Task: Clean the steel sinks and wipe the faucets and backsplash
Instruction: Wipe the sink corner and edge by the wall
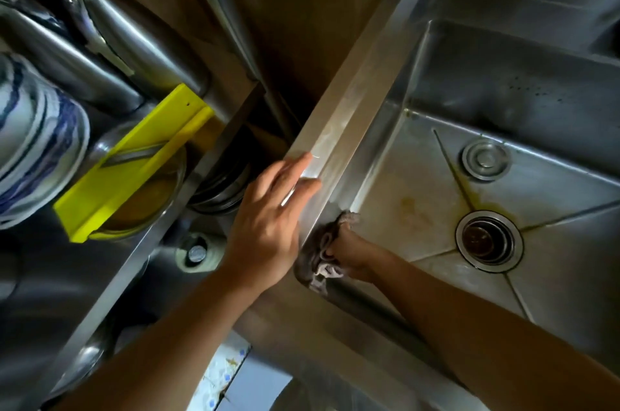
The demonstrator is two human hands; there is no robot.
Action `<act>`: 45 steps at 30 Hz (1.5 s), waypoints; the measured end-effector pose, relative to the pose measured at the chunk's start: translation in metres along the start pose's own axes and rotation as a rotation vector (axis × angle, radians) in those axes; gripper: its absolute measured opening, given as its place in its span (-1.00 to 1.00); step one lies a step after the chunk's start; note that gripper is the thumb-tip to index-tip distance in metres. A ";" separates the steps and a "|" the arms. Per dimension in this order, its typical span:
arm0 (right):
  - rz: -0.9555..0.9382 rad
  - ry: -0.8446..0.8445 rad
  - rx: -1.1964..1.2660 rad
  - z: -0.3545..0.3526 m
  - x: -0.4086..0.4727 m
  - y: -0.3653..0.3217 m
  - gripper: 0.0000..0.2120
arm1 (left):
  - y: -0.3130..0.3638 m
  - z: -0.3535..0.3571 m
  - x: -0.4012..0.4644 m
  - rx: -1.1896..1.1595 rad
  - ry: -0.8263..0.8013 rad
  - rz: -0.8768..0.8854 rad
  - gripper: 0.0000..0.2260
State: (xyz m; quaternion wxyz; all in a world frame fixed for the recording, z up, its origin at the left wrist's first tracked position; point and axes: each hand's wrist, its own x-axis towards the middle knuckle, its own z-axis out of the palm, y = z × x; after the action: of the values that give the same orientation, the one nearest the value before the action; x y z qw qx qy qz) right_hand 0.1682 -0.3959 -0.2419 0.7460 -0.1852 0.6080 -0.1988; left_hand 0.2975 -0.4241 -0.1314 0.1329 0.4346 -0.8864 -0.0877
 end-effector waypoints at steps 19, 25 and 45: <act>-0.053 -0.216 -0.462 0.010 -0.033 0.015 -0.86 | 0.002 -0.003 -0.001 -0.033 -0.052 -0.042 -0.58; -0.056 -0.209 -0.711 -0.004 0.000 0.033 -0.85 | 0.002 -0.002 0.000 -0.049 -0.038 -0.026 -0.58; -0.225 -0.204 -0.587 -0.040 -0.109 0.036 -0.71 | 0.056 0.010 -0.054 -0.003 -0.189 -0.172 -0.69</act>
State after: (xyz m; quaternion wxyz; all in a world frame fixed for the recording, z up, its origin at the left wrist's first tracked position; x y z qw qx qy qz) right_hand 0.1122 -0.3098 -0.1776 0.6910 -0.4773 0.5373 -0.0769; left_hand 0.2840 -0.3462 -0.1345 0.0415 0.4988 -0.8542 -0.1406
